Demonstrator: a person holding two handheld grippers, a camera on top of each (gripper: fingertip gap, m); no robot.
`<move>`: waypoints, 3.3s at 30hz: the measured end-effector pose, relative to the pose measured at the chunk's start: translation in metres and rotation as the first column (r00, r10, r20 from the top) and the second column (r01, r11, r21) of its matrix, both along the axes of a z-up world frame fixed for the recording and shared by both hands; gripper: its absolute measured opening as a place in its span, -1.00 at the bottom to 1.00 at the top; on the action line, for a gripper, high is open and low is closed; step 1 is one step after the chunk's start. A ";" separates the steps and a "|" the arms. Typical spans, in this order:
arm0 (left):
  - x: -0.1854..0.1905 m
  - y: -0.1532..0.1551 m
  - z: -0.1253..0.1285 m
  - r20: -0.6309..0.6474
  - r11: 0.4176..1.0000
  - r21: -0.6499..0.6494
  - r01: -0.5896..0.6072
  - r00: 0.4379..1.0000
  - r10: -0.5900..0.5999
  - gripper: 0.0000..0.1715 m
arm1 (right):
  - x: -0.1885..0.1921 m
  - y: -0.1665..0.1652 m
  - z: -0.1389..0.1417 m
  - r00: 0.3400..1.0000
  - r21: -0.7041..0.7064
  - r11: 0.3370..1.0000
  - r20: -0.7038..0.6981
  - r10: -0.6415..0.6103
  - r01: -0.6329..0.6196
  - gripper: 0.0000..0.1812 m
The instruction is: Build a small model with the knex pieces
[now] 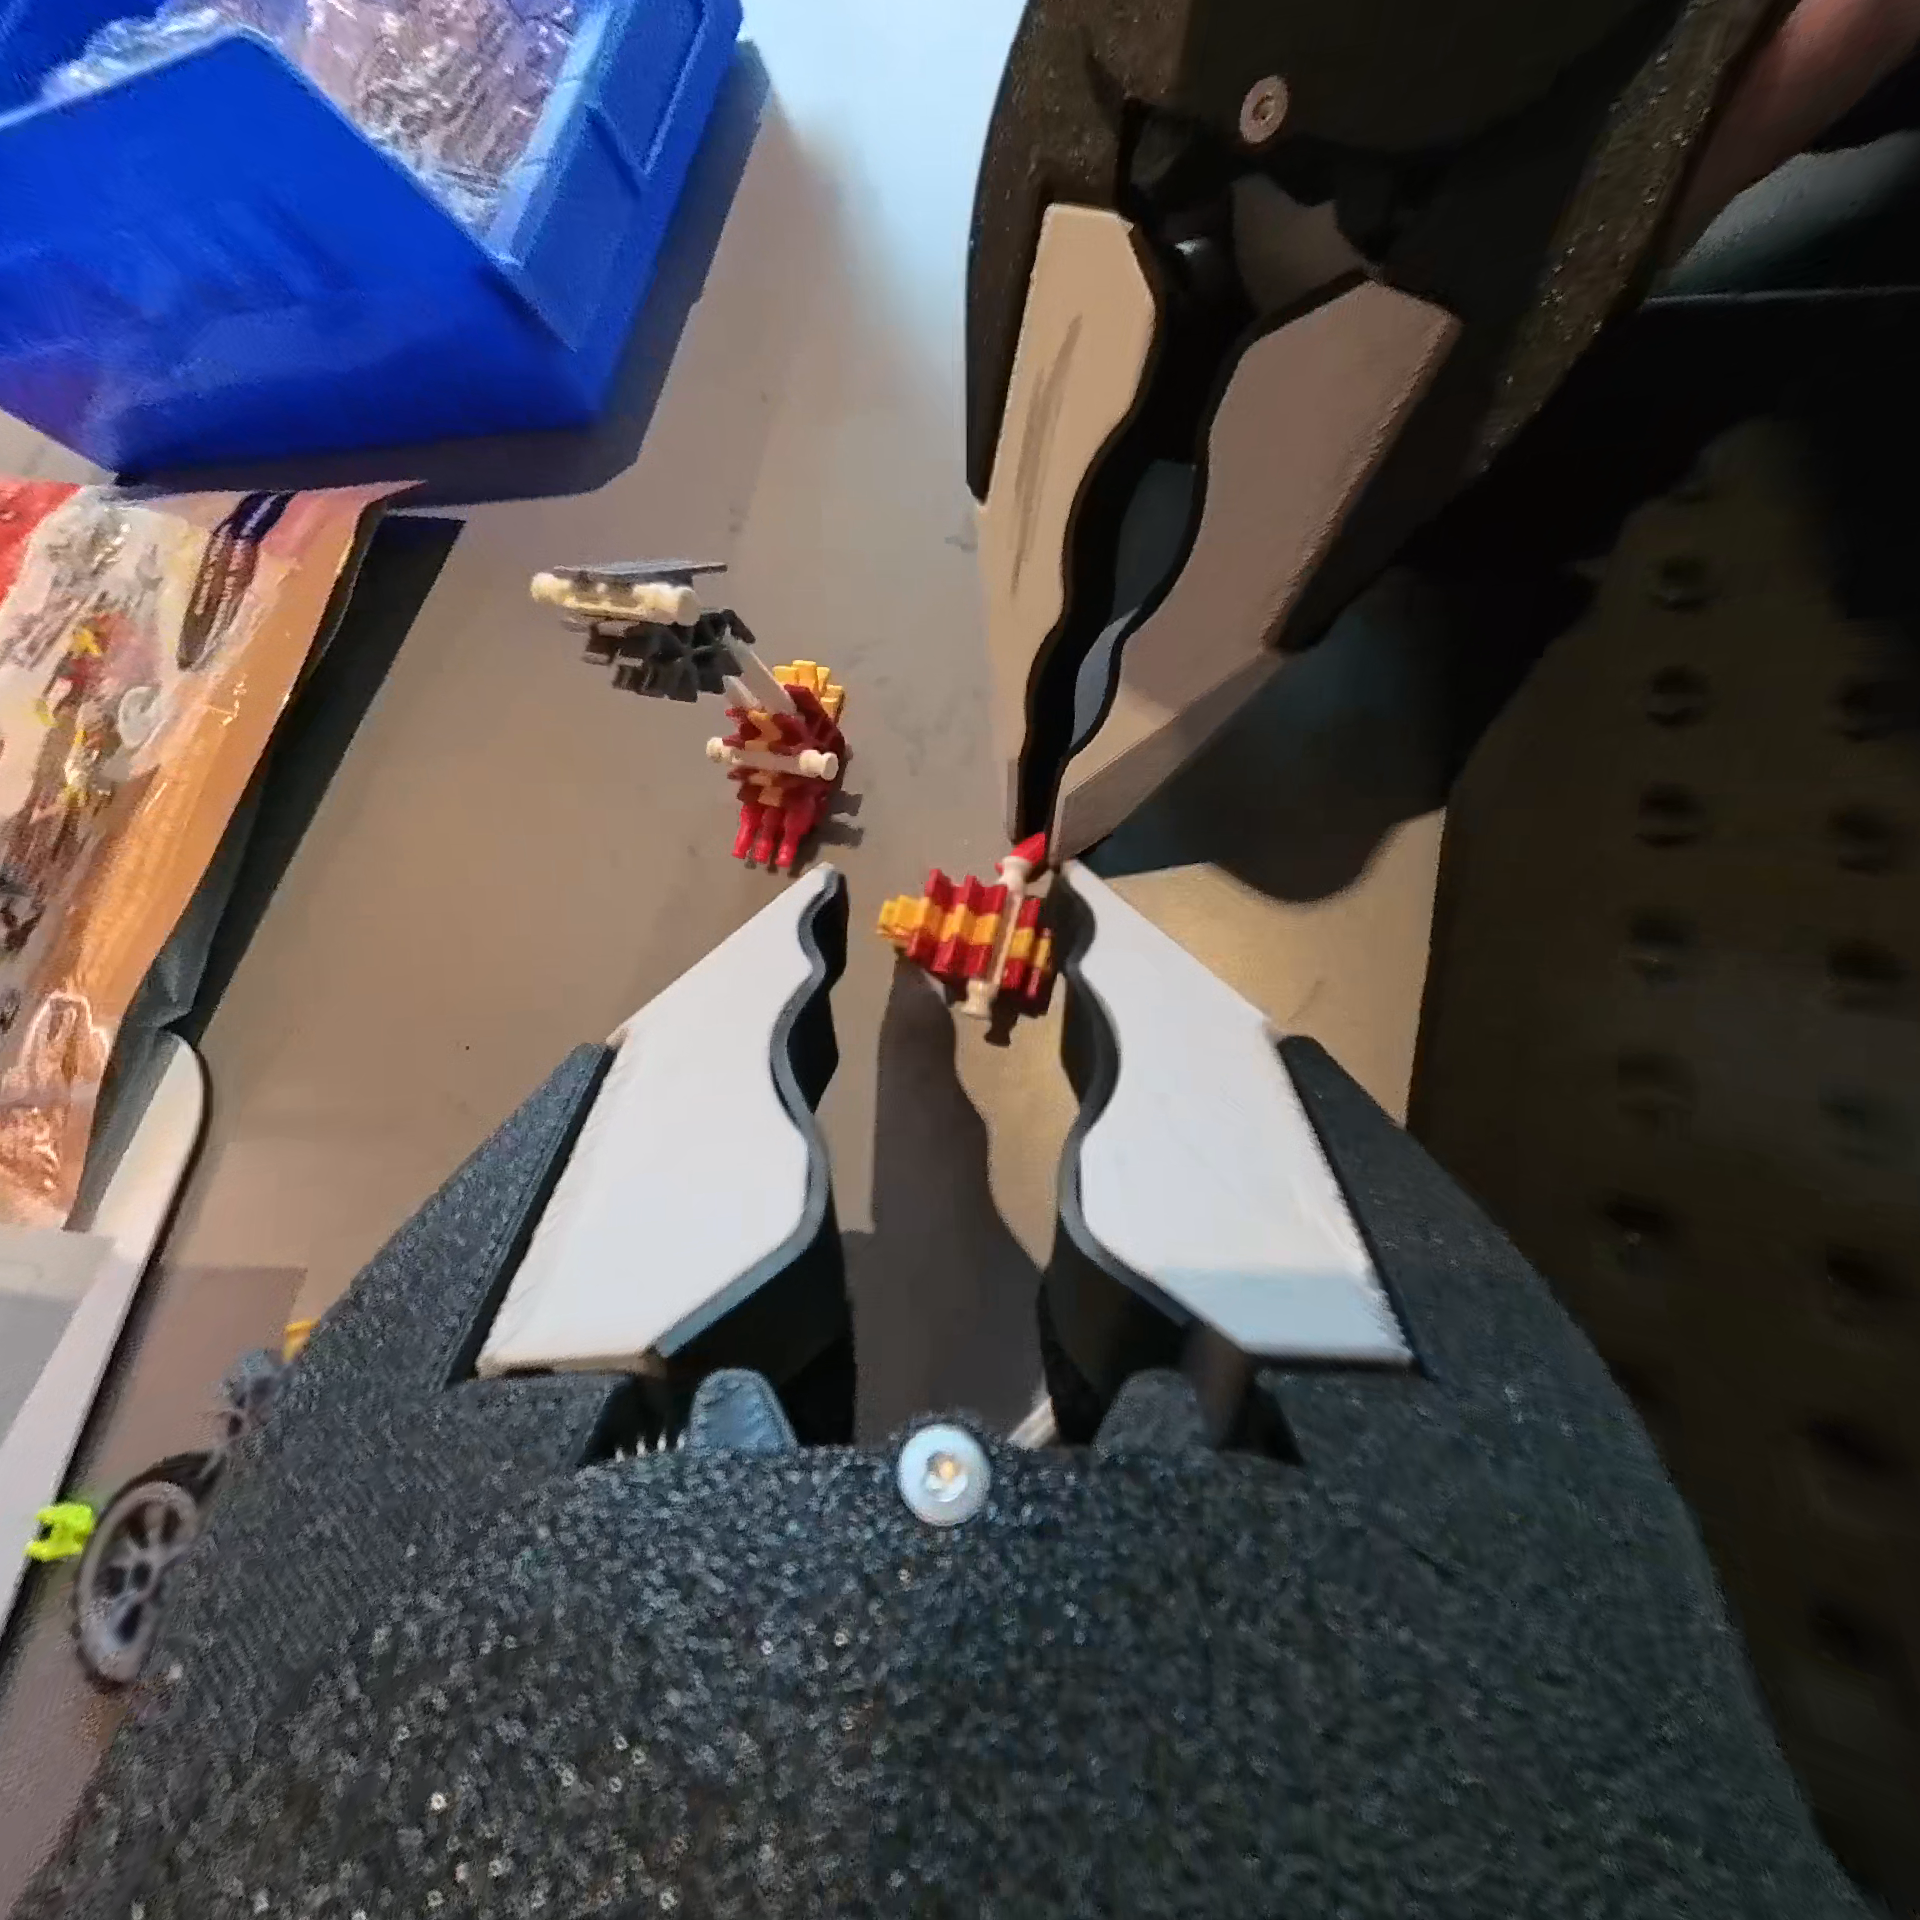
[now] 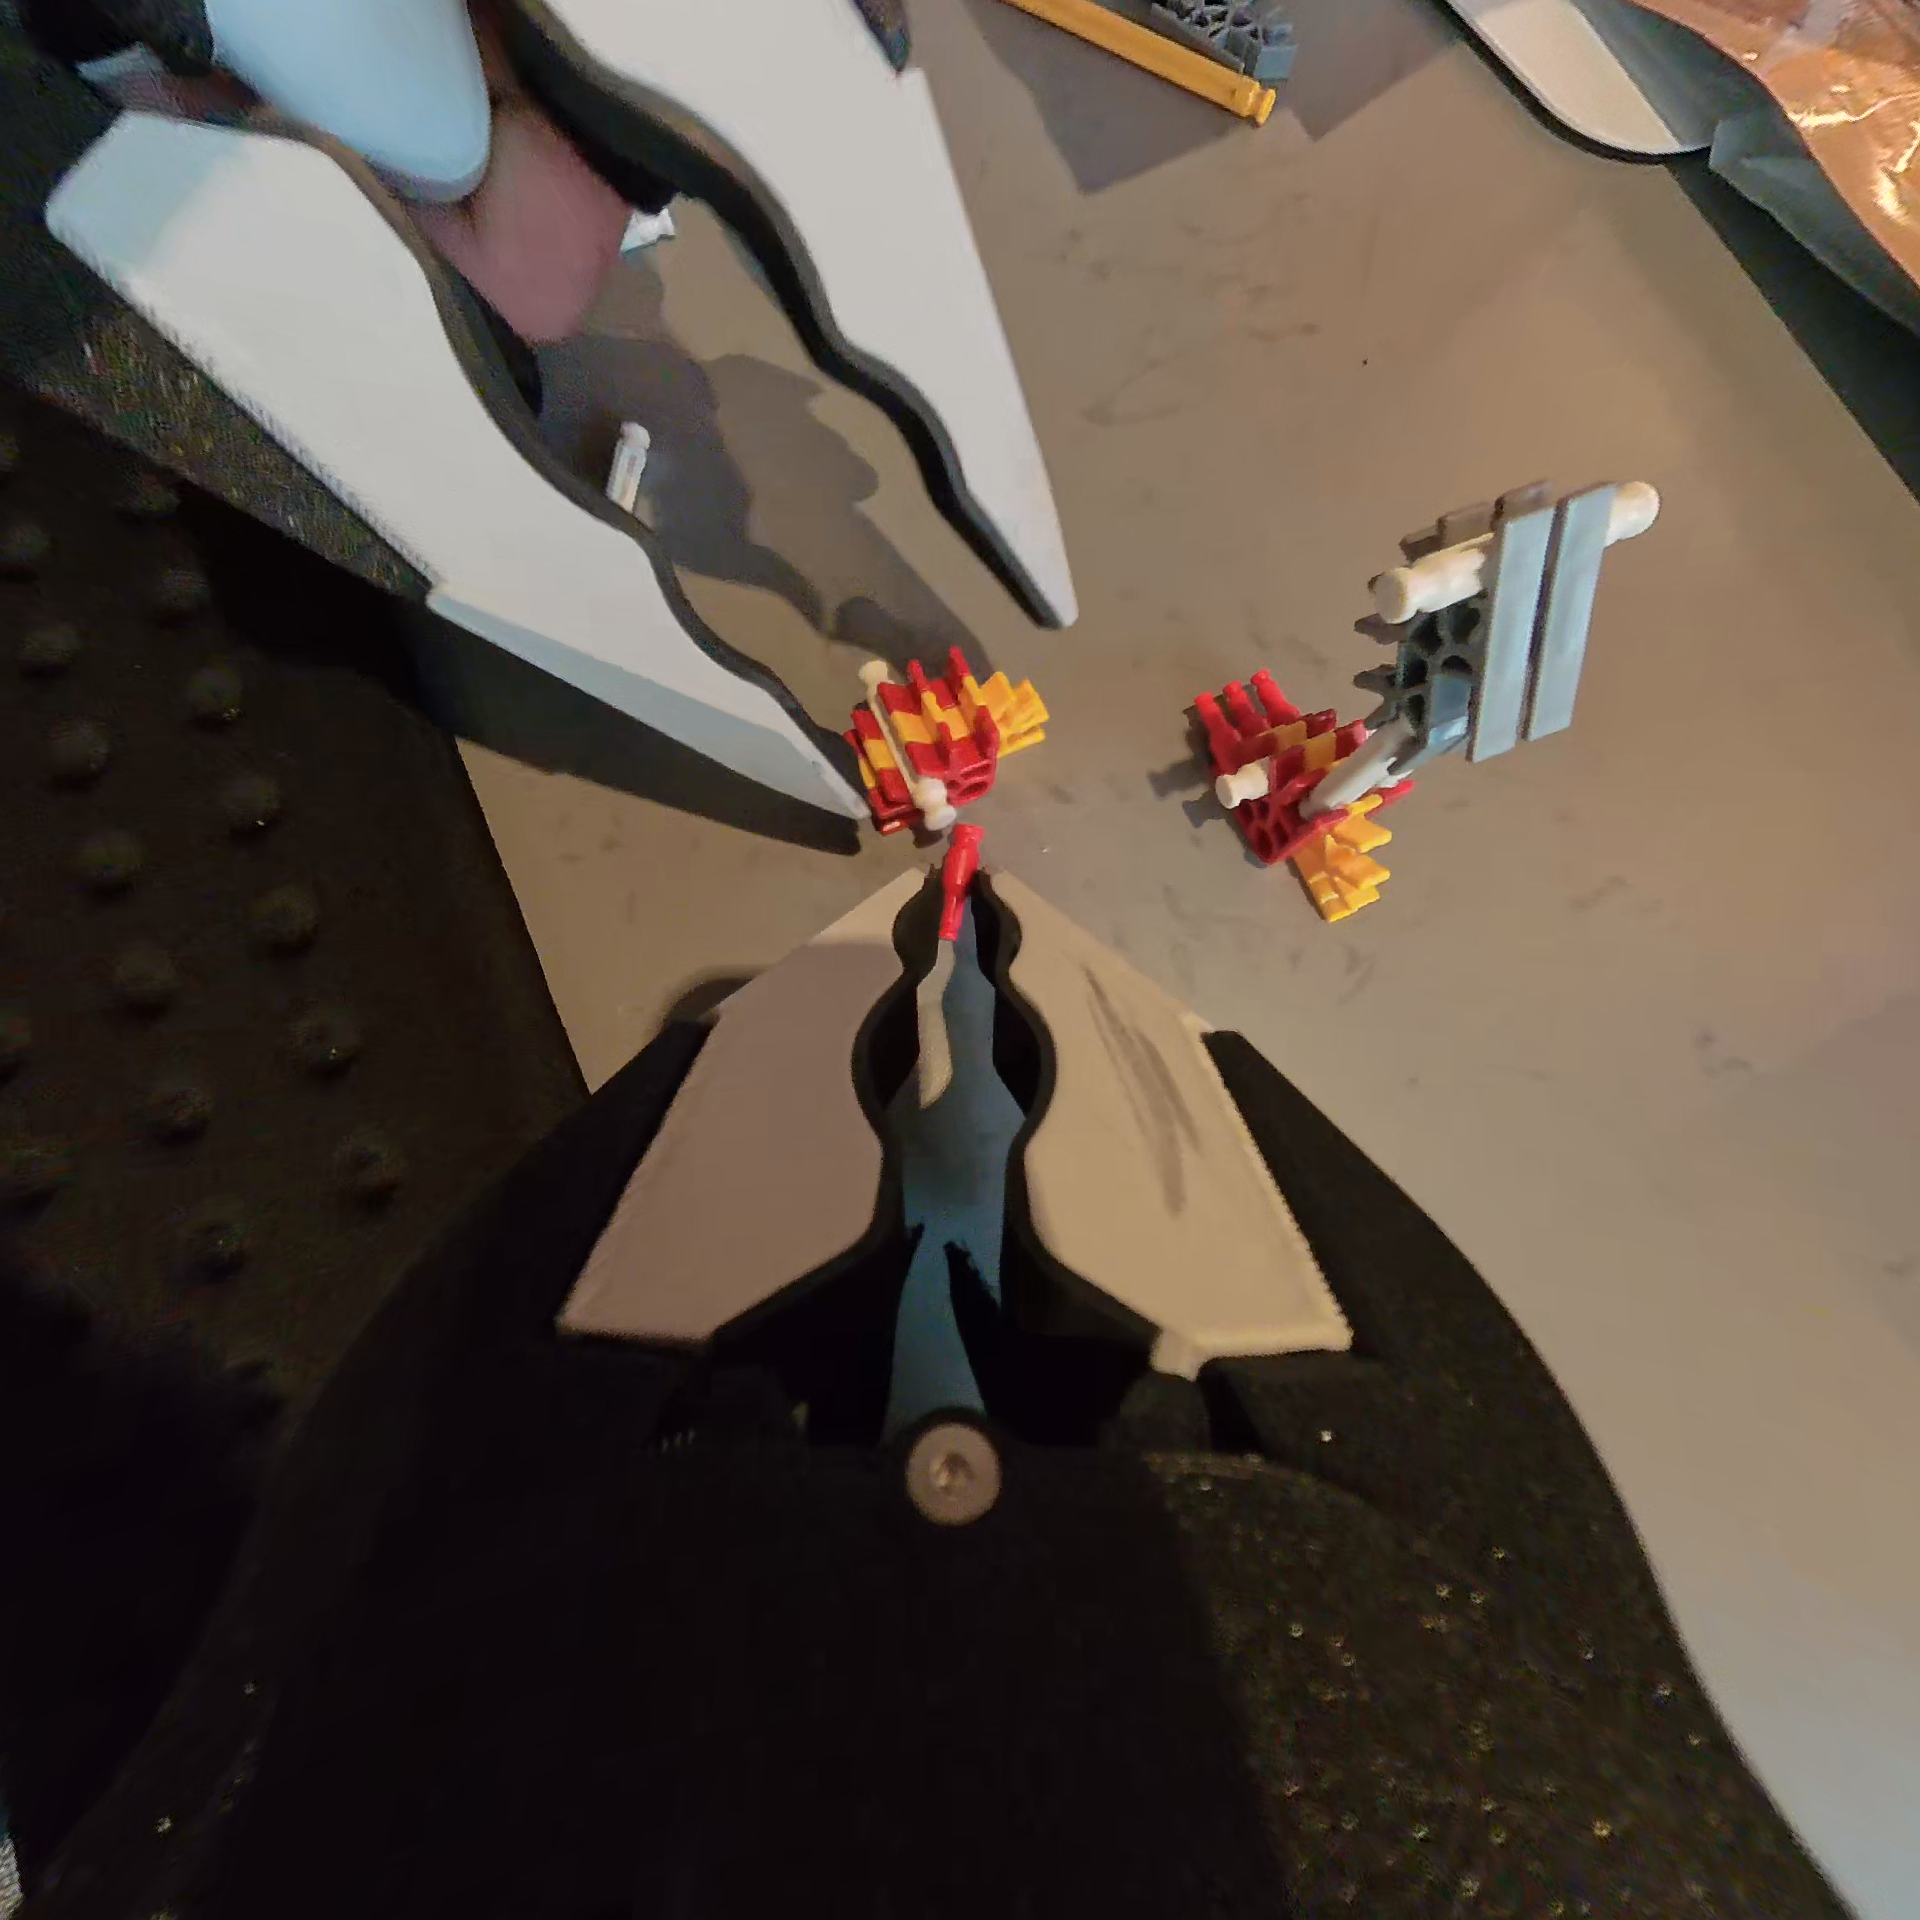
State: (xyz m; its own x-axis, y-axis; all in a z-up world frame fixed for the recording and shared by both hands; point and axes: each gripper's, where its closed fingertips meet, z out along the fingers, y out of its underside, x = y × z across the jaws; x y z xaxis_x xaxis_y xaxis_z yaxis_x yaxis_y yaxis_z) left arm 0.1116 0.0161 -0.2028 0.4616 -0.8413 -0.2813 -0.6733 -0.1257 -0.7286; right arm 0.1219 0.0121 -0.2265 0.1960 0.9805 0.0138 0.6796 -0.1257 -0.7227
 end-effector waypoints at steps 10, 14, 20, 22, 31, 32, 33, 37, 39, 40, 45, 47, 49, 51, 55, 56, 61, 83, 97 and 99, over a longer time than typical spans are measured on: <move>-0.010 0.000 -0.014 -0.080 0.933 -0.168 0.320 0.938 -0.336 -0.39 | 0.000 -0.001 0.000 1.000 -0.002 1.000 0.001 0.013 -0.013 -0.95; -0.008 -0.006 -0.020 -0.096 0.881 -0.227 0.416 0.891 -0.445 -0.54 | 0.000 -0.001 0.000 1.000 -0.006 1.000 -0.001 0.015 -0.015 -0.95; -0.003 0.000 -0.020 -0.063 0.907 -0.203 0.368 0.920 -0.387 -0.57 | 0.000 0.000 0.000 1.000 -0.011 1.000 -0.003 0.019 -0.019 -0.95; -0.001 0.000 -0.020 -0.041 0.934 -0.192 0.301 0.949 -0.314 -0.57 | 0.000 0.000 0.000 1.000 -0.011 1.000 -0.004 0.015 -0.015 -0.95; 0.000 0.000 -0.019 -0.005 0.988 -0.105 0.115 0.993 -0.116 -0.58 | 0.002 0.001 0.000 1.000 0.003 1.000 -0.002 -0.007 0.007 -0.95; 0.001 -0.001 -0.019 -0.005 0.989 -0.089 0.114 0.993 -0.115 -0.58 | 0.002 0.001 0.001 1.000 0.006 1.000 -0.001 -0.012 0.012 -0.95; 0.001 -0.001 -0.019 -0.007 0.990 -0.074 0.118 0.993 -0.119 -0.58 | 0.003 0.001 0.001 1.000 0.005 1.000 -0.002 -0.015 0.015 -0.95; 0.000 0.001 -0.018 -0.008 0.995 -0.050 0.090 0.996 -0.091 -0.58 | 0.004 0.000 0.001 1.000 -0.008 1.000 -0.005 -0.019 0.019 -0.95; 0.000 0.001 -0.019 -0.008 0.995 -0.053 0.085 0.996 -0.085 -0.58 | 0.005 -0.001 0.001 1.000 -0.010 1.000 -0.006 -0.019 0.019 -0.95; 0.000 0.001 -0.019 -0.007 0.995 -0.058 0.082 0.997 -0.082 -0.58 | 0.004 -0.001 0.001 1.000 -0.009 1.000 -0.005 -0.019 0.019 -0.95; 0.000 0.001 -0.019 -0.013 0.996 -0.054 0.067 0.998 -0.068 -0.58 | 0.002 -0.001 0.000 1.000 0.000 1.000 0.000 -0.009 0.009 -0.95; 0.001 0.002 -0.020 -0.021 0.997 -0.044 0.064 0.998 -0.065 -0.58 | 0.002 -0.002 0.000 1.000 -0.007 1.000 -0.003 -0.001 0.001 -0.95; 0.001 0.002 -0.020 -0.027 0.997 -0.032 0.066 0.997 -0.067 -0.58 | -0.001 -0.005 0.001 1.000 0.003 1.000 -0.006 0.021 -0.021 -0.95; 0.001 0.002 -0.020 -0.033 0.997 -0.024 0.067 0.997 -0.068 -0.59 | -0.002 -0.006 0.001 0.999 -0.005 0.999 -0.011 0.032 -0.033 -0.95; 0.001 0.002 -0.021 -0.044 0.998 -0.008 0.063 0.997 -0.063 -0.59 | -0.002 -0.006 0.001 0.999 -0.003 0.999 -0.011 0.044 -0.044 -0.95; 0.001 0.002 -0.021 -0.044 0.998 -0.005 0.064 0.997 -0.064 -0.59 | -0.003 -0.006 0.001 0.999 0.003 0.999 -0.010 0.046 -0.046 -0.95; 0.001 0.002 -0.021 -0.040 0.999 -0.014 0.049 0.998 -0.050 -0.59 | -0.002 -0.006 0.001 0.998 0.016 0.998 -0.004 0.059 -0.059 -0.95; -0.012 -0.001 -0.019 -0.190 0.885 -0.143 0.443 0.865 -0.464 -0.54 | -0.003 -0.006 -0.001 0.998 -0.009 0.998 -0.004 0.064 -0.064 -0.95; -0.008 -0.001 -0.022 -0.149 0.914 -0.113 0.388 0.903 -0.402 -0.63 | -0.003 -0.007 0.000 0.998 -0.014 0.997 -0.007 0.070 -0.070 -0.93; -0.008 -0.002 -0.022 -0.144 0.927 -0.094 0.363 0.916 -0.373 -0.64 | -0.004 -0.008 0.000 0.998 -0.014 0.998 -0.009 0.068 -0.068 -0.93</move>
State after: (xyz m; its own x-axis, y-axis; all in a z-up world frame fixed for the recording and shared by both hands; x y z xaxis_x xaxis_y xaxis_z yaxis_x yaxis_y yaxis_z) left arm 0.1041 0.0145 -0.2245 0.0701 -0.9618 -0.2647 -0.7854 0.1104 -0.6090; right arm 0.1177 0.0046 -0.2262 0.1287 0.9917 -0.0020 0.6806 -0.0898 -0.7271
